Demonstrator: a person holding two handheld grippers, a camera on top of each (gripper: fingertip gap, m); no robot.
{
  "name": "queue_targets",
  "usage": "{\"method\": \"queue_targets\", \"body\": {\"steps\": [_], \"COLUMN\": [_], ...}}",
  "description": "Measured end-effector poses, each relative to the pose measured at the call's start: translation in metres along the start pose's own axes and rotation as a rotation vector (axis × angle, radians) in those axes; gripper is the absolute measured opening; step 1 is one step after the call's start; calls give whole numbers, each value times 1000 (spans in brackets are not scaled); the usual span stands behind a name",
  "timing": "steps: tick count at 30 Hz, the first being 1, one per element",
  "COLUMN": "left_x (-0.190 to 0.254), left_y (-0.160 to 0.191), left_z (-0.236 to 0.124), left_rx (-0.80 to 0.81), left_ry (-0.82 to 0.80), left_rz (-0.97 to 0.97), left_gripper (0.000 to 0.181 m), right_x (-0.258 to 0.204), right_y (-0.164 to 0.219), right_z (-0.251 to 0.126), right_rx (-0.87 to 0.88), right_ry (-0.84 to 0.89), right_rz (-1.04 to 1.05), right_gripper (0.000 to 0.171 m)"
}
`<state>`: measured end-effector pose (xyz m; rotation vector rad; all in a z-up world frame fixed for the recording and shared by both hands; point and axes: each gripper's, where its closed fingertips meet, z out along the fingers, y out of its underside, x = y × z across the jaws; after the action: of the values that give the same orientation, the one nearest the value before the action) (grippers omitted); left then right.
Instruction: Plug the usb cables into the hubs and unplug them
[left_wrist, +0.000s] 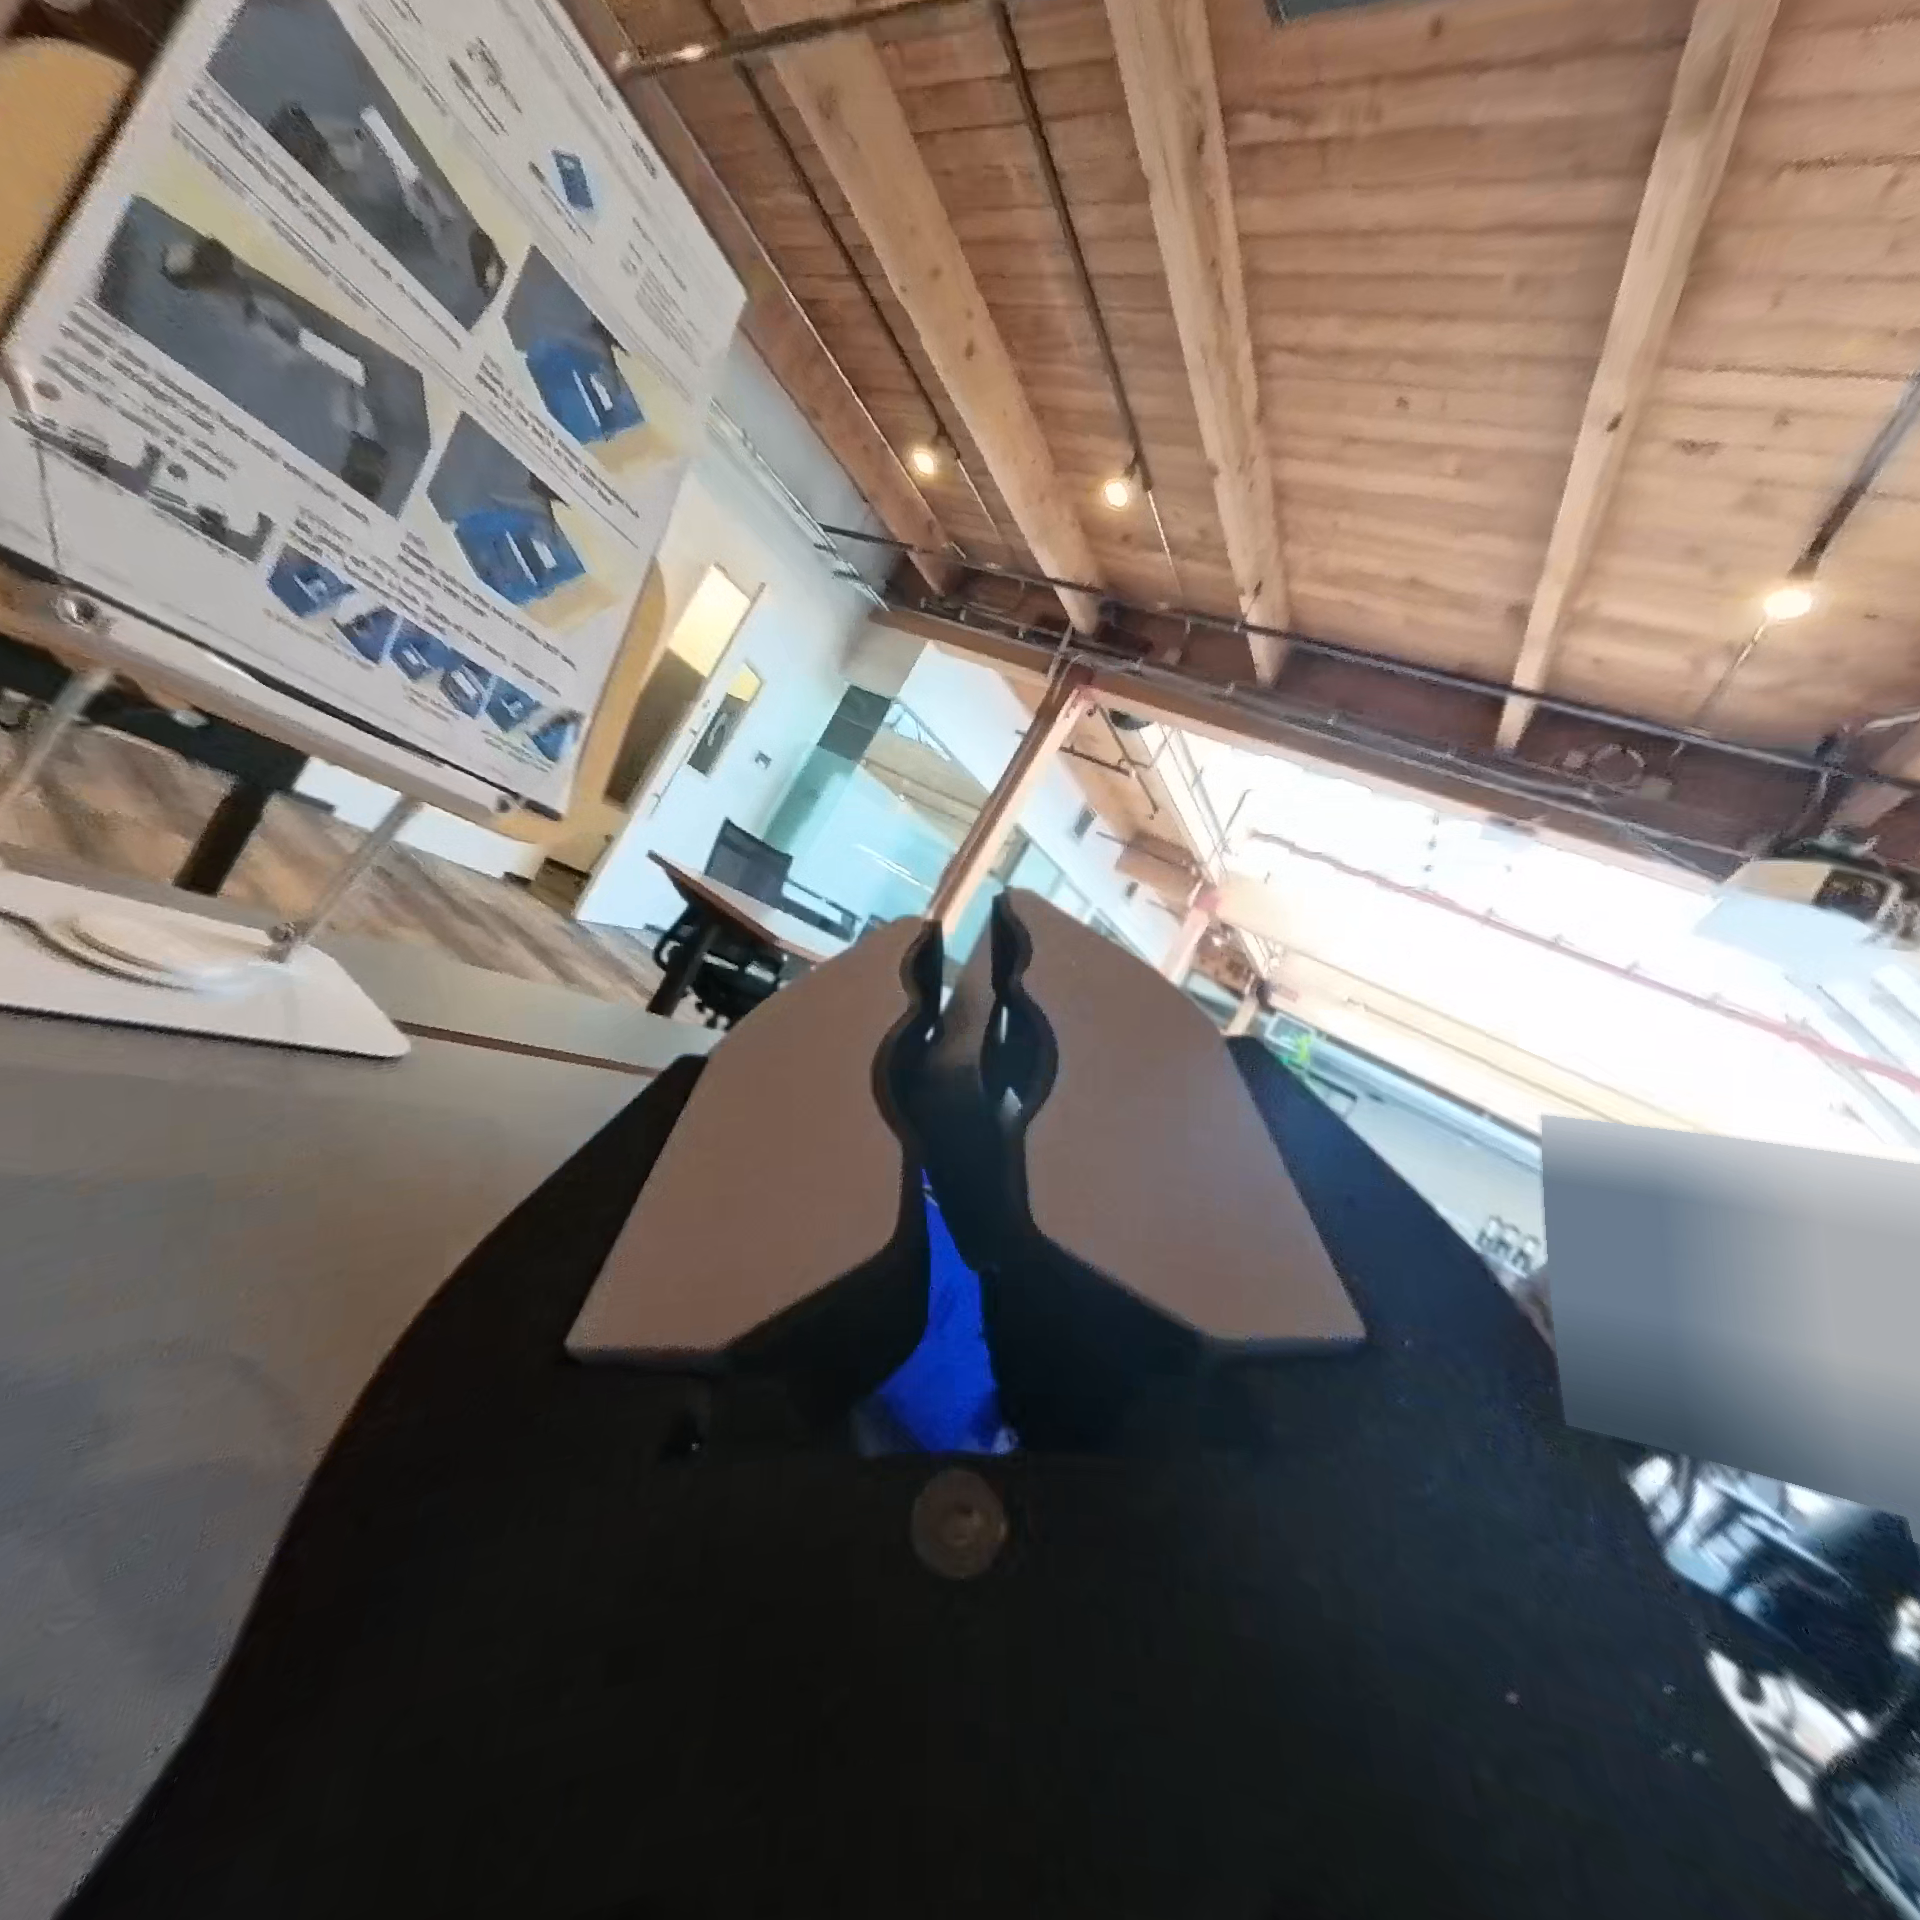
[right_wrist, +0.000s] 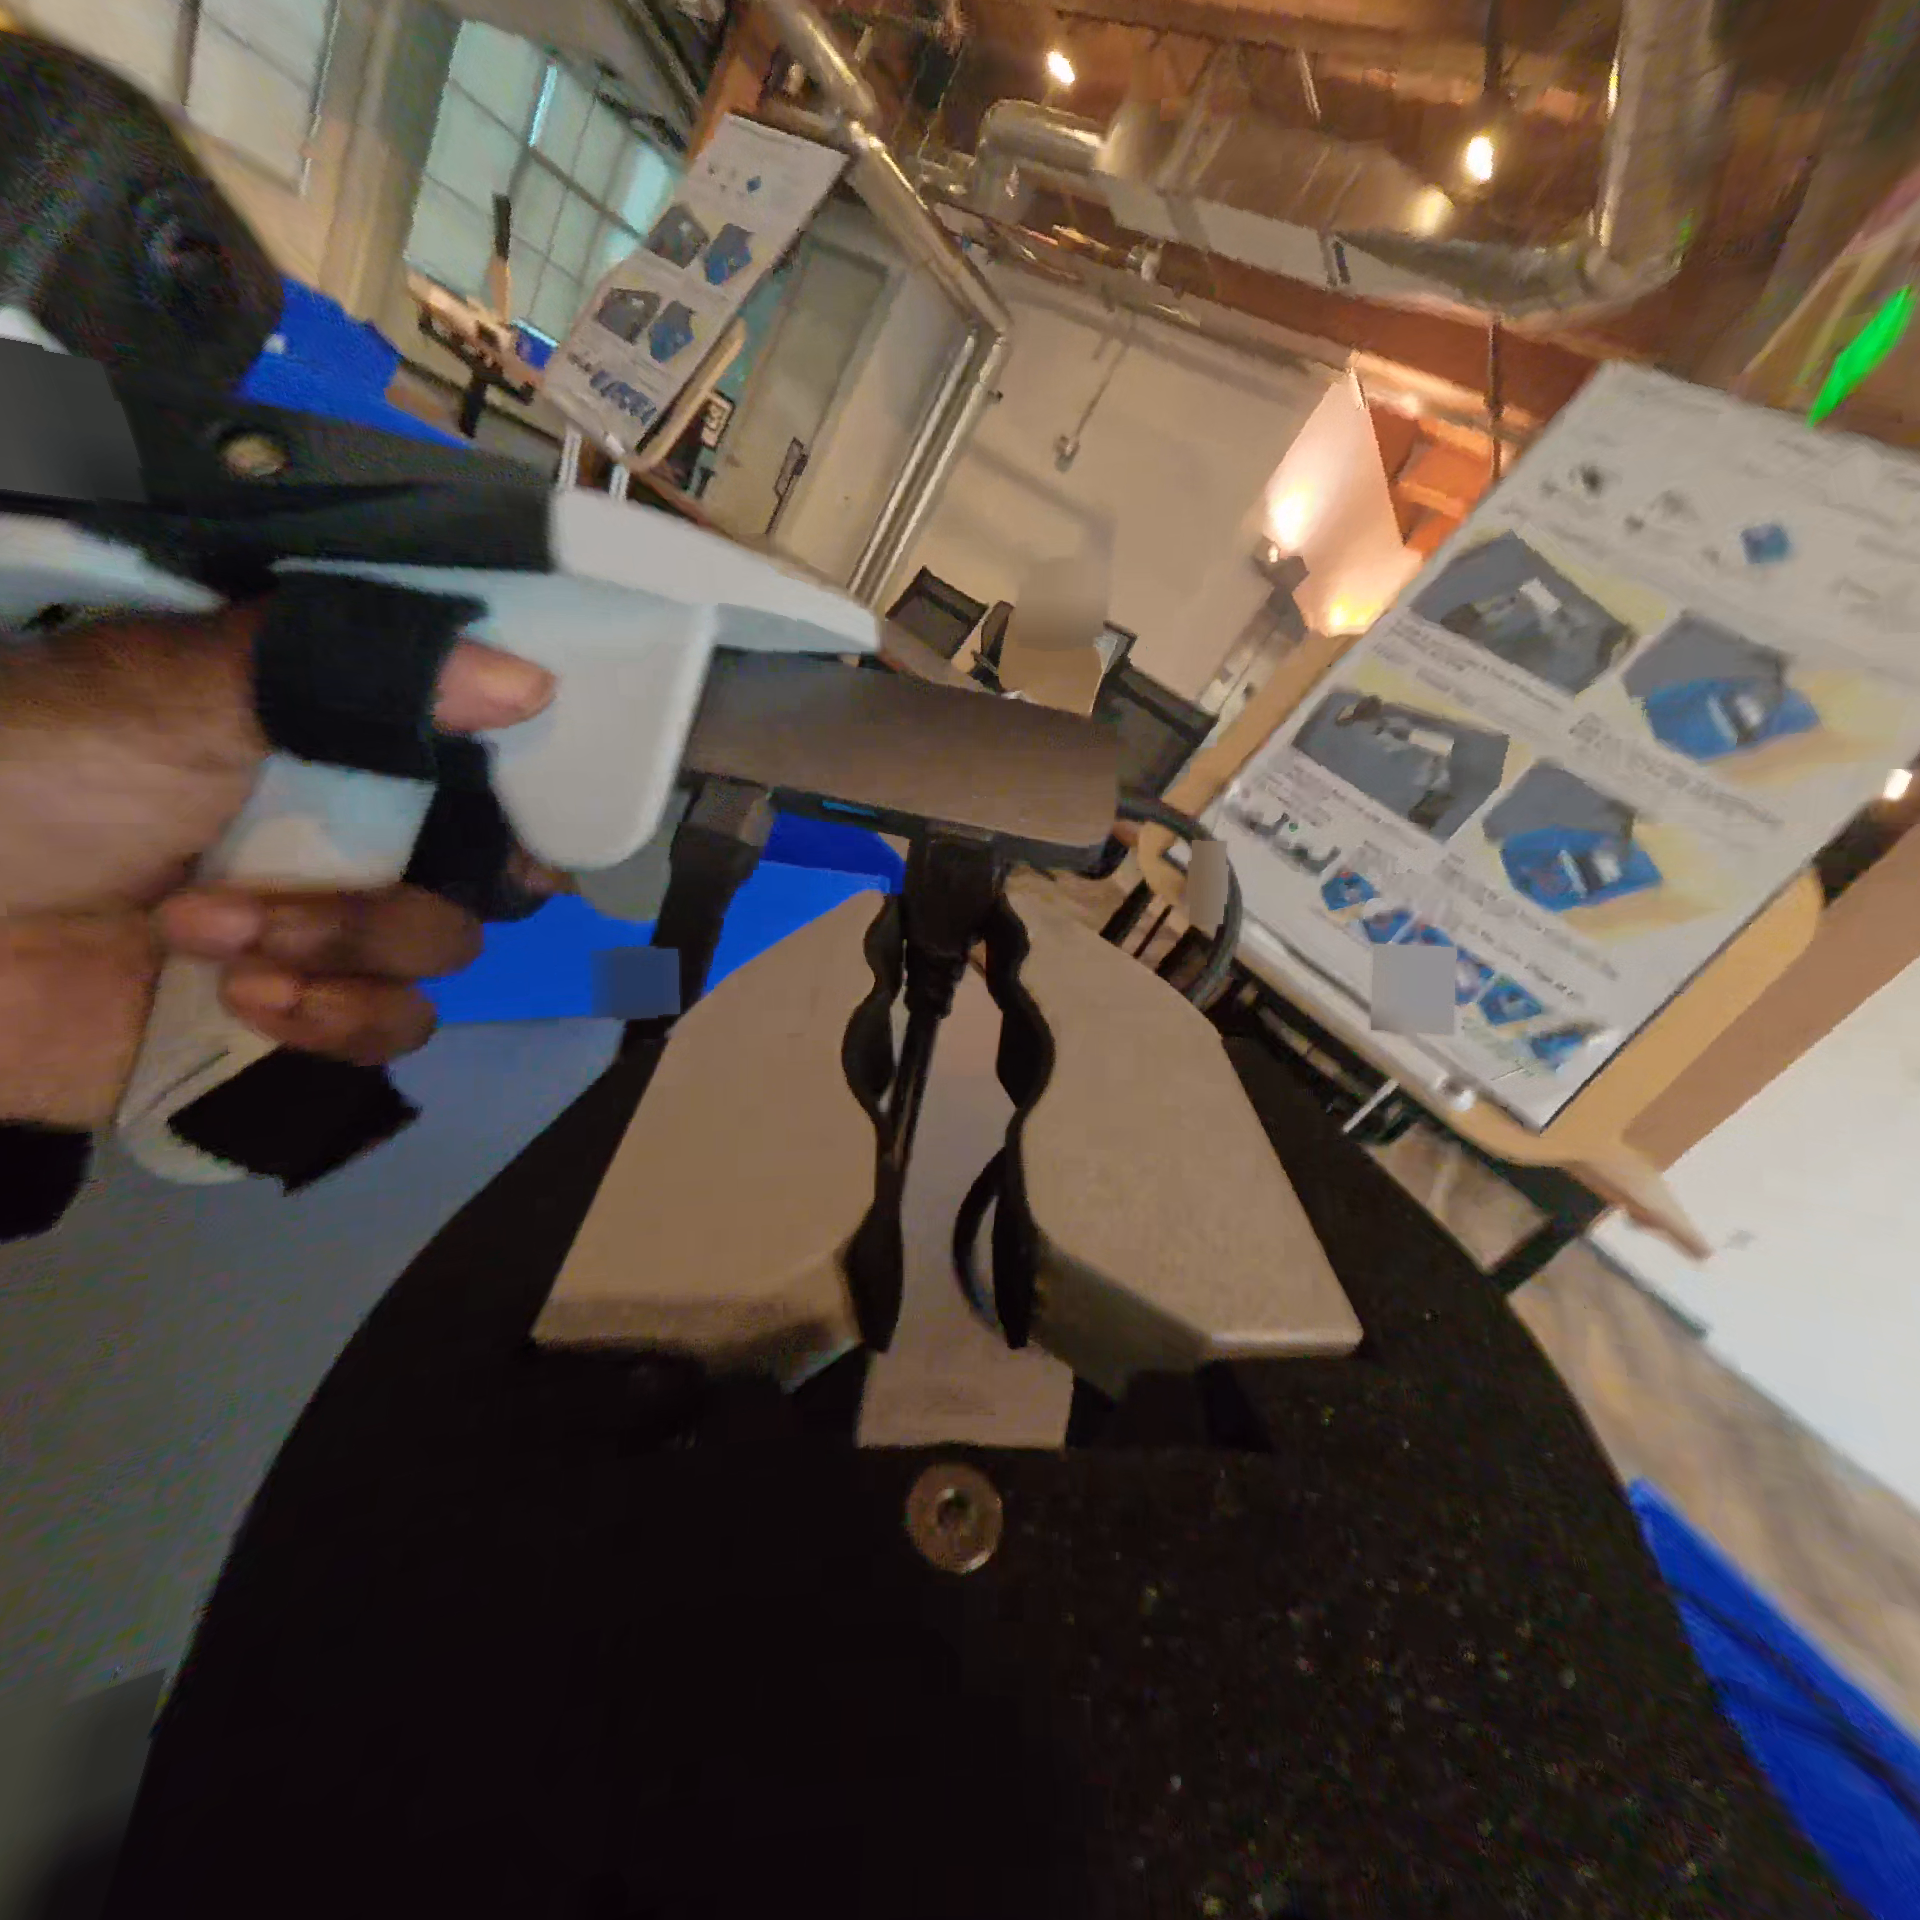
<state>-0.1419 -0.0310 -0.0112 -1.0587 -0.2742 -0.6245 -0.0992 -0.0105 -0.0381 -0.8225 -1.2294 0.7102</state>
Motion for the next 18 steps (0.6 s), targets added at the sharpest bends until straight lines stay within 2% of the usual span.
{"method": "queue_targets", "body": {"steps": [2,5,6,7,9,11,12,13,14,15,18], "left_x": [2,2,5,8,21,36,39,40,43,42,50], "left_y": [13,13,15,19,31,43,49,51,45,41,40], "left_z": [3,0,-2,-4,-6,-9,-10,-10,-10,-9,-13], "left_rx": [-64,-116,-164,-224,-363,-501,-546,-566,-532,-503,-499], "left_ry": [3,83,141,180,266,337,336,337,355,344,378], "left_rz": [-20,-184,-253,-267,-275,-270,-225,-185,-157,-132,-110], "left_gripper": [6,7,0,6,45,67,68,56,21,12,12], "right_x": [9,5,5,5,1,-9,-12,-12,-11,-12,-14], "right_y": [4,1,2,2,-3,-11,-14,-16,-18,-20,-27], "right_z": [0,-5,-6,-8,-11,-14,-14,-15,-16,-18,-23], "right_rx": [-9,25,16,10,34,78,89,93,96,104,129], "right_ry": [15,-38,-67,-91,-138,-202,-221,-230,-235,-255,-296], "right_rz": [75,-126,-131,-152,-242,-301,-315,-330,-342,-345,-352], "right_gripper": [15,15,15,15,15,15,15,15,15,15,15]}}
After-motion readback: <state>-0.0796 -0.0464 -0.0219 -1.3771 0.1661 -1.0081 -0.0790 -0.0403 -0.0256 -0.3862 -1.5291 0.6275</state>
